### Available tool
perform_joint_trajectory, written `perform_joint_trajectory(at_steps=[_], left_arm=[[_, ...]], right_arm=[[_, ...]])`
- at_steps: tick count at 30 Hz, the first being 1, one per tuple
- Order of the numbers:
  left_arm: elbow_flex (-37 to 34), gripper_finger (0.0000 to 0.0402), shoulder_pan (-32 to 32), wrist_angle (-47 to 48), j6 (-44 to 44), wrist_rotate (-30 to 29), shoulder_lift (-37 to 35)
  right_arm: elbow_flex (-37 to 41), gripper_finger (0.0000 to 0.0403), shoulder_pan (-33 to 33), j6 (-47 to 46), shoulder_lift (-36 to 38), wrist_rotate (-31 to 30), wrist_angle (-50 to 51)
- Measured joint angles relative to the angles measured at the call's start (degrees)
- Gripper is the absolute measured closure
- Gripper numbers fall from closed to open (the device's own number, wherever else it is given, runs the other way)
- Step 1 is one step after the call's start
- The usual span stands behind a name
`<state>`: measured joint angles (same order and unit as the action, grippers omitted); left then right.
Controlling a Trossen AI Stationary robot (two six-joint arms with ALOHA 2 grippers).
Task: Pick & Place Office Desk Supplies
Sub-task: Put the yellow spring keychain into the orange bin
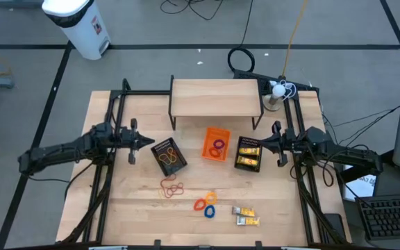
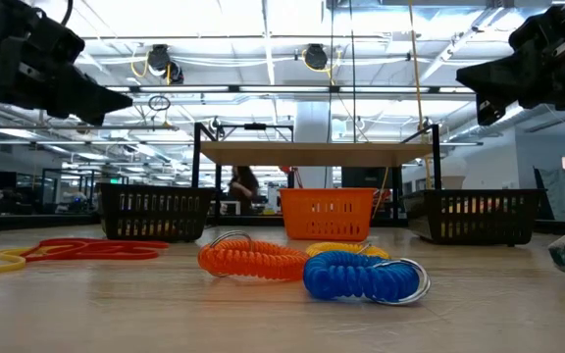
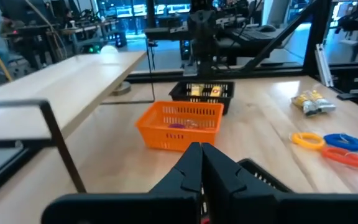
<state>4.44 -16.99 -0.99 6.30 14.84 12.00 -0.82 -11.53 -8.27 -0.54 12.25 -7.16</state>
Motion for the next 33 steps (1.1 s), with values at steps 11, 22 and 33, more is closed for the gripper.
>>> perform_joint_trajectory(at_steps=[11, 22, 33], left_arm=[[-2.5, 0.0401, -2.3, 1.1, -3.6, 0.3, -0.9], [-2.5, 0.0396, -2.3, 1.1, -5.3, 0.1, 0.6], [-2.5, 0.0383, -2.3, 2.5, -7.6, -10.6, 3.1]], right_arm=[[0.0, 0.0399, 0.0, 0.1, 0.0, -0.1, -0.4], [0.0, 0.0399, 0.0, -1.9, -0.5, -3.3, -3.1], [-6.2, 0.0402, 4.0, -2.0, -18.2, -8.0, -5.2]])
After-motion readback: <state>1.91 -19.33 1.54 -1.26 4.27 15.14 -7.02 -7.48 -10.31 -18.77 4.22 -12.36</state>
